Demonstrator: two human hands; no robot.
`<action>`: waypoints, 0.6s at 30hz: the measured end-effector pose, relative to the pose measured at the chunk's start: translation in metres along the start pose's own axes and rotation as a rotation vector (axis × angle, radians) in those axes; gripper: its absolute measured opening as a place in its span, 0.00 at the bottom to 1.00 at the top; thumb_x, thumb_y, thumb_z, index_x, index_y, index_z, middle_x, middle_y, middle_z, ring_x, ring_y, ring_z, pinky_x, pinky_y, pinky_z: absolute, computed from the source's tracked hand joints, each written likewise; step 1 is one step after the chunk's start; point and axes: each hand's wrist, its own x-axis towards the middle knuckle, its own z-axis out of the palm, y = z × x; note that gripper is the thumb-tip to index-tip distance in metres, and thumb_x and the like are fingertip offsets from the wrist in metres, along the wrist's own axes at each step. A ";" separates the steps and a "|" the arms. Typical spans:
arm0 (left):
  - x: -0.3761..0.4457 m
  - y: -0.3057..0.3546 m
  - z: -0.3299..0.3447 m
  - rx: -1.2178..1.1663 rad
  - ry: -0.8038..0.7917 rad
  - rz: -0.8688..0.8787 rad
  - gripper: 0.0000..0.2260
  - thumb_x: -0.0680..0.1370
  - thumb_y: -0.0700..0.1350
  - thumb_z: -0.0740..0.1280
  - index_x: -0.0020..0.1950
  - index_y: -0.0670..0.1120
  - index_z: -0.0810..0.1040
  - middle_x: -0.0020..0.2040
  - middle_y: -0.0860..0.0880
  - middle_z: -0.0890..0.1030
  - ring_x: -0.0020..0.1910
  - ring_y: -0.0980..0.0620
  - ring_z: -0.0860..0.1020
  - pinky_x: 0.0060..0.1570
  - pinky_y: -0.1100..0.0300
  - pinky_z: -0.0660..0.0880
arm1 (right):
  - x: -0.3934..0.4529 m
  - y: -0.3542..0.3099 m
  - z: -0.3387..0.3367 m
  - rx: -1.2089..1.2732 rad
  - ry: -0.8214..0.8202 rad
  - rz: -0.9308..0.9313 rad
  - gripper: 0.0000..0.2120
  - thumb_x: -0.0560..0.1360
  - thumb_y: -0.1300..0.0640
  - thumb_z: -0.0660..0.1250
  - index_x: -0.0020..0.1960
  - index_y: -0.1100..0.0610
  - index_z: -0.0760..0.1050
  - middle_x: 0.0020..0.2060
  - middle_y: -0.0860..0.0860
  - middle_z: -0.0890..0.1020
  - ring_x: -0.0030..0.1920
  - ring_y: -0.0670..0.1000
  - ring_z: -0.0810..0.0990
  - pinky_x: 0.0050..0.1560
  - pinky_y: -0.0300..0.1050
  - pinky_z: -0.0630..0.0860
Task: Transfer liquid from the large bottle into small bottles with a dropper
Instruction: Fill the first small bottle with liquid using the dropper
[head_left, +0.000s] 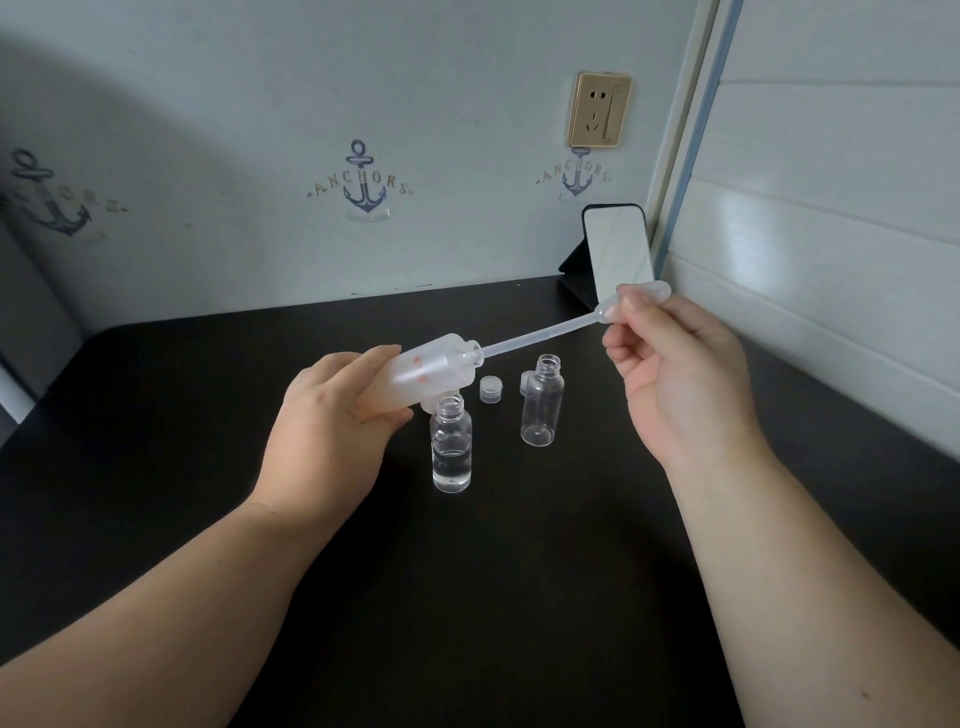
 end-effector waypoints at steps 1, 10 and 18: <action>0.000 0.000 0.000 0.000 0.001 0.002 0.25 0.74 0.41 0.77 0.70 0.52 0.77 0.58 0.57 0.76 0.60 0.48 0.74 0.59 0.57 0.69 | -0.001 0.000 0.001 -0.020 -0.018 -0.002 0.09 0.77 0.63 0.69 0.43 0.55 0.86 0.40 0.53 0.86 0.37 0.48 0.81 0.43 0.40 0.77; 0.001 0.001 0.003 0.018 0.008 0.019 0.26 0.73 0.41 0.77 0.70 0.51 0.78 0.59 0.54 0.78 0.61 0.47 0.74 0.60 0.57 0.68 | -0.008 0.013 0.014 -0.161 -0.134 0.010 0.06 0.76 0.62 0.71 0.46 0.55 0.86 0.42 0.56 0.87 0.37 0.51 0.84 0.40 0.39 0.78; 0.001 0.001 0.003 0.019 0.014 0.026 0.26 0.73 0.41 0.77 0.70 0.51 0.78 0.59 0.52 0.78 0.61 0.46 0.74 0.60 0.56 0.68 | -0.008 0.016 0.013 -0.176 -0.159 0.047 0.06 0.76 0.59 0.71 0.49 0.54 0.86 0.46 0.57 0.87 0.41 0.53 0.85 0.43 0.40 0.79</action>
